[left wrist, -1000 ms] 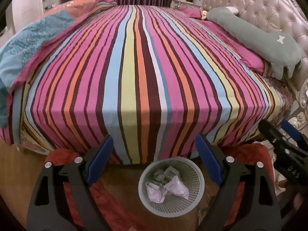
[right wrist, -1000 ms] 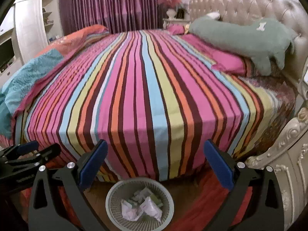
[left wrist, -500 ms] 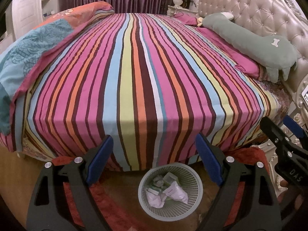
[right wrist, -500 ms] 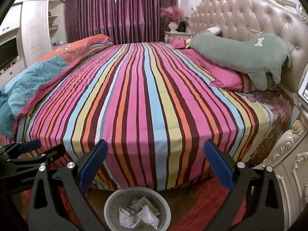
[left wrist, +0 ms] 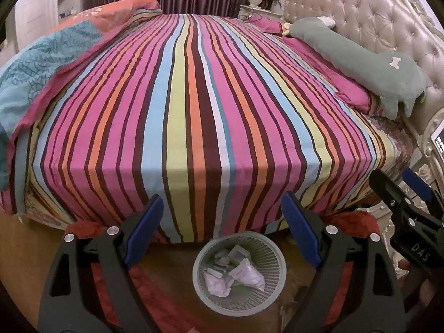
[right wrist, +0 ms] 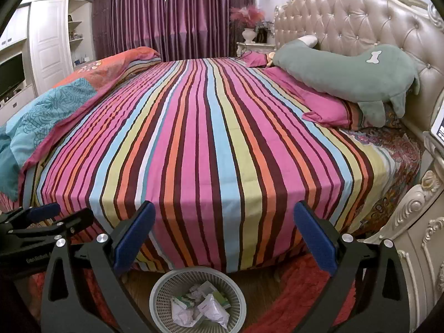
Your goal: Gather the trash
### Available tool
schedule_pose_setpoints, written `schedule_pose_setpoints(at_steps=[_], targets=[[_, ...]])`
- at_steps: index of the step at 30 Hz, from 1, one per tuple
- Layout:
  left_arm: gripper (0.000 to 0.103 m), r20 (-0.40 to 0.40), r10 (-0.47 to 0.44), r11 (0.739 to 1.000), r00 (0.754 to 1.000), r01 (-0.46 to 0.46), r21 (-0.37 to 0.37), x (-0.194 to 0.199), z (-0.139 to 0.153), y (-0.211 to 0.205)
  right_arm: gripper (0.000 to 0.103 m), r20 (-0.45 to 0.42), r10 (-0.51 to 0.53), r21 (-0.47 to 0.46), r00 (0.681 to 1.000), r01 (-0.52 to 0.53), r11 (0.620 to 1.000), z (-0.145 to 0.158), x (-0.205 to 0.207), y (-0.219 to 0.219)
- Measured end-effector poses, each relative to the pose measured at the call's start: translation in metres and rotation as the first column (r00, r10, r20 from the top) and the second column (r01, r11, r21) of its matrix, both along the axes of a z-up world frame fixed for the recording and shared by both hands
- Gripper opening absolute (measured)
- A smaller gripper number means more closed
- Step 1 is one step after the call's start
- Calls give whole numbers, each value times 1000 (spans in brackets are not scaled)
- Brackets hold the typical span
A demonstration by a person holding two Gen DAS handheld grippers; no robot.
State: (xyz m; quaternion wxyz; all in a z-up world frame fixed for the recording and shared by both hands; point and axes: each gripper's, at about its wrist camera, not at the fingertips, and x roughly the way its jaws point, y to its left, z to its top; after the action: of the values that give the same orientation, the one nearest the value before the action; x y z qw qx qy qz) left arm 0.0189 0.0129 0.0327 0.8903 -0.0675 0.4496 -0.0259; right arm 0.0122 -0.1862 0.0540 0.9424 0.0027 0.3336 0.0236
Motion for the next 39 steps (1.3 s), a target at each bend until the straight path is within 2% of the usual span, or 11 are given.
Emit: schedule_pose_setpoints(at_steps=[18, 23, 39], targets=[[84, 11, 4, 999, 1000, -4, 41, 0, 5, -3, 95, 4, -1, -2, 1000, 1, 1000, 2, 0, 0], [84, 4, 2, 1000, 1000, -2, 9, 1, 4, 1, 95, 3, 2, -3, 1000, -2, 1000, 1, 0, 0], [84, 8, 3, 1000, 1000, -4, 17, 1, 5, -1, 95, -1, -2, 3, 1000, 2, 1000, 4, 3, -1]])
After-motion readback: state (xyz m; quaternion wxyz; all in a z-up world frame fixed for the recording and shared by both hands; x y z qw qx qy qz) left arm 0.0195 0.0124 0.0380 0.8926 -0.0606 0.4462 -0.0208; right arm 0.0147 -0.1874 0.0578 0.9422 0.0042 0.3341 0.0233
